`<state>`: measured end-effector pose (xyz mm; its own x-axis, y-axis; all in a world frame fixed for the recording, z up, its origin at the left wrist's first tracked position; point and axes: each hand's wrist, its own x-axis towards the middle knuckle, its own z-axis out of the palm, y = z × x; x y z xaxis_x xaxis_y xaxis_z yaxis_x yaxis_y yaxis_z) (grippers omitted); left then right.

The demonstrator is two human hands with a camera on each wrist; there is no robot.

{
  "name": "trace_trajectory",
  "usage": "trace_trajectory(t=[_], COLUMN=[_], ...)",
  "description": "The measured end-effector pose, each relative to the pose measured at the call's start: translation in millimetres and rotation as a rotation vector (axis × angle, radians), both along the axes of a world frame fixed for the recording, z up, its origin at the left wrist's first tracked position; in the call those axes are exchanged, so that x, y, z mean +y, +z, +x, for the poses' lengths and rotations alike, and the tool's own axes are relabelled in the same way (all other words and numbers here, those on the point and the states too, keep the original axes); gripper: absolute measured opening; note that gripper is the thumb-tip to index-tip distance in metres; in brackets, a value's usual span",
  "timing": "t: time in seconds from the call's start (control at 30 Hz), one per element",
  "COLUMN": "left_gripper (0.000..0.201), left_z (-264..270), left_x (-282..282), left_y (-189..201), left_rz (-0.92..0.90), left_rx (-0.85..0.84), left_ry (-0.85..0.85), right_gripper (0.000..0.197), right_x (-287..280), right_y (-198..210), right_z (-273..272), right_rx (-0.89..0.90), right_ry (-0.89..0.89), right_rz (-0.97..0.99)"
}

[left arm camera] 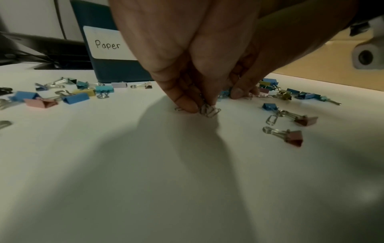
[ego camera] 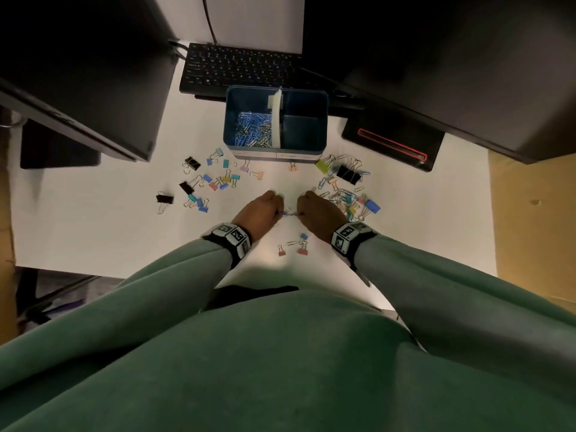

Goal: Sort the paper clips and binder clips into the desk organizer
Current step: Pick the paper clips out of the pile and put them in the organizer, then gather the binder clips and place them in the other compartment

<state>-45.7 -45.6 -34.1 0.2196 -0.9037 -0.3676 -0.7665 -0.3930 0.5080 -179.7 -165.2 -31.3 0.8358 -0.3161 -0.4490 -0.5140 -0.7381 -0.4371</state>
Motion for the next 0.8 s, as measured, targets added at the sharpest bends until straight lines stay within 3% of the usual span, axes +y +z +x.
trace_trajectory(t=[0.13, 0.3, 0.37, 0.43, 0.5, 0.63, 0.73, 0.8], left_gripper=[0.009, 0.003, 0.014, 0.008, 0.007, 0.026, 0.013, 0.012], left_z=[13.9, 42.2, 64.9, 88.2, 107.3, 118.9, 94.4, 67.8], left_x=[6.4, -0.2, -12.2, -30.4, -47.9, -58.4, -33.3, -6.2], left_y=[15.8, 73.0, 94.3, 105.6, 107.7, 97.3, 83.9, 63.2], left_rz=[-0.033, -0.231, -0.332, -0.363, -0.315, -0.225, -0.302, -0.193], left_rx=[0.127, 0.301, 0.288, 0.200, 0.102, -0.021, -0.031, 0.009], left_ry=[0.025, 0.289, 0.408, 0.483, 0.486, 0.465, 0.409, 0.244], right_gripper=[0.013, 0.005, 0.005, 0.004, 0.005, 0.010, 0.011, 0.011], right_x=[-8.0, -14.3, -23.1, -34.0, -43.2, -49.0, -40.5, -30.4], right_y=[18.9, 75.1, 95.1, 101.7, 96.7, 87.1, 85.1, 65.7], right_z=[-6.5, 27.4, 60.5, 97.7, 130.3, 147.2, 108.8, 71.6], right_rx=[-0.085, -0.424, -0.514, -0.569, -0.511, -0.352, -0.463, -0.377], right_ry=[-0.107, -0.365, -0.437, -0.480, -0.497, -0.384, -0.208, -0.068], right_rz=[0.131, 0.351, 0.362, 0.325, 0.255, 0.111, -0.016, -0.004])
